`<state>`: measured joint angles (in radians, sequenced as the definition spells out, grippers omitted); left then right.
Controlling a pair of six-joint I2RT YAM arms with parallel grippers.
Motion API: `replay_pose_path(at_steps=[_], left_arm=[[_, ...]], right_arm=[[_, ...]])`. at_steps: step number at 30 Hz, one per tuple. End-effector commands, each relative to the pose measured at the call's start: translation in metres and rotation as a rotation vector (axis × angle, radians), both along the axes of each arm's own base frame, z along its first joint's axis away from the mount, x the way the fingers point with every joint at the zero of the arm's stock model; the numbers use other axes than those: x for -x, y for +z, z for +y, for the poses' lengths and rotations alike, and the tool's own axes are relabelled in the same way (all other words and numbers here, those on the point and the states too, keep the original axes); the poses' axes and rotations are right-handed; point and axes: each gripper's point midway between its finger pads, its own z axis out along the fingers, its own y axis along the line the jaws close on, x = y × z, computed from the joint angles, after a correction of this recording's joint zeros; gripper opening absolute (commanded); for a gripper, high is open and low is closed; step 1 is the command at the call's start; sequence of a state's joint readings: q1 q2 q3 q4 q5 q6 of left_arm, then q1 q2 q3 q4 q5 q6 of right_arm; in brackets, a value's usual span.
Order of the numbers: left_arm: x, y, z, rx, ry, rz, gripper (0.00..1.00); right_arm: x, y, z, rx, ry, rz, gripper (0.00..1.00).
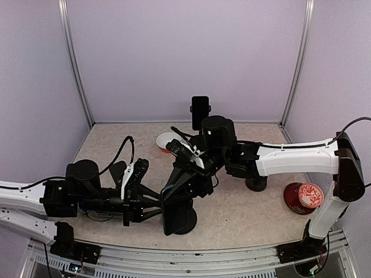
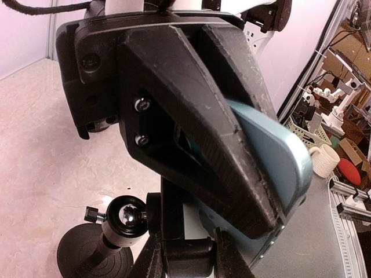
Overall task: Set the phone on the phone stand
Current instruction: Install the phone onto the phone stand.
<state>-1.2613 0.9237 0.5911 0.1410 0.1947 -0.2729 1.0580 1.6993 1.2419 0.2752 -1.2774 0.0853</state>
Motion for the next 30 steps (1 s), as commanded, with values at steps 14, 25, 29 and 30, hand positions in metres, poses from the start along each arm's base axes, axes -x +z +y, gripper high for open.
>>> replay_pose_path(at_steps=[14,25,29,30], left_arm=[[0.02,0.082,0.021,0.232,-0.069,-0.088,0.0],[0.044,0.073,0.015,0.206,-0.216,-0.051,0.0],[0.041,0.073,0.019,0.199,-0.2,-0.036,0.0],[0.039,0.071,0.02,0.193,-0.194,-0.03,0.0]], right_arm=[[-0.107,-0.047,-0.024,0.194,-0.353,0.028,0.0],[-0.128,-0.08,-0.019,0.286,-0.377,0.065,0.0],[-0.135,-0.093,-0.019,0.334,-0.4,0.057,0.0],[-0.135,-0.095,-0.019,0.345,-0.404,0.055,0.0]])
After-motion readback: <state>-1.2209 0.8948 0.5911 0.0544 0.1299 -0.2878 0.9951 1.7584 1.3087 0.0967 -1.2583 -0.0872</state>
